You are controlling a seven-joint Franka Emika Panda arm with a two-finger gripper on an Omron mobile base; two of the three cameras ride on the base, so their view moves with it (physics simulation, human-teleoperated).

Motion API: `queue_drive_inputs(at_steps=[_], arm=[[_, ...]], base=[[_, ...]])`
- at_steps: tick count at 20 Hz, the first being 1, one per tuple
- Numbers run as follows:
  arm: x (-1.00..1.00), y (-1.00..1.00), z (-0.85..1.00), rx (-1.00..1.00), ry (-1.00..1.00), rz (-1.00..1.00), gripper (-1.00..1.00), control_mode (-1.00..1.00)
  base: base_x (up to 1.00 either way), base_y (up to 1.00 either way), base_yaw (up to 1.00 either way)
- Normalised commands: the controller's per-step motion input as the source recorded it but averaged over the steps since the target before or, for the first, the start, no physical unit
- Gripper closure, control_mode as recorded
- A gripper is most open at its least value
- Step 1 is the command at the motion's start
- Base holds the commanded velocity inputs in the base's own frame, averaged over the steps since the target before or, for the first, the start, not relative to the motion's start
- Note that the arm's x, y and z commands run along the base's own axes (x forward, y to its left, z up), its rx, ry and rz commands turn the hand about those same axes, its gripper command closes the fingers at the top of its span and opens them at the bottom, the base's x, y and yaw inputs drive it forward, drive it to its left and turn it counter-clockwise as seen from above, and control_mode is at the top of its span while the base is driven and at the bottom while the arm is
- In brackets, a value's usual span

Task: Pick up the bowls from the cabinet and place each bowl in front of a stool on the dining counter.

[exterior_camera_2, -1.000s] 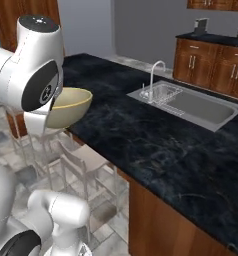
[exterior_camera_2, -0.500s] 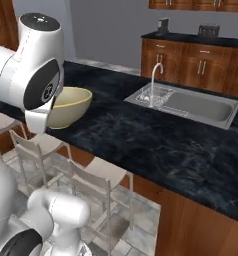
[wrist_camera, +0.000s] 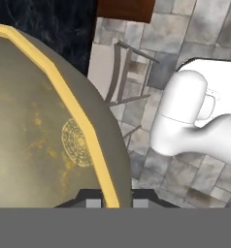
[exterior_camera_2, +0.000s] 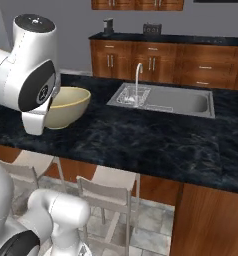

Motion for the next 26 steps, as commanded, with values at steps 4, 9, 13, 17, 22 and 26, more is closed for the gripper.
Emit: queue_drive_inputs(at_steps=[4, 9, 13, 17, 22, 26], arm=[[0.00, 0.00, 0.00, 0.00, 0.00, 0.00, 1.00, 1.00], [0.00, 0.00, 0.00, 0.00, 0.00, 0.00, 1.00, 1.00], [0.00, 0.00, 0.00, 0.00, 0.00, 0.00, 1.00, 1.00], [0.00, 0.00, 0.00, 0.00, 0.00, 0.00, 1.00, 1.00], [0.00, 0.00, 0.00, 0.00, 0.00, 0.00, 1.00, 1.00], [0.78, -0.07, -0.87, 0.00, 0.00, 0.00, 1.00, -1.00]], base=[[0.30, -0.10, -0.30], [0.14, -0.32, -0.17], [0.46, -0.09, -0.17], [0.62, -0.01, -0.13], [0.65, -0.01, -0.08], [0.00, 0.00, 0.00]])
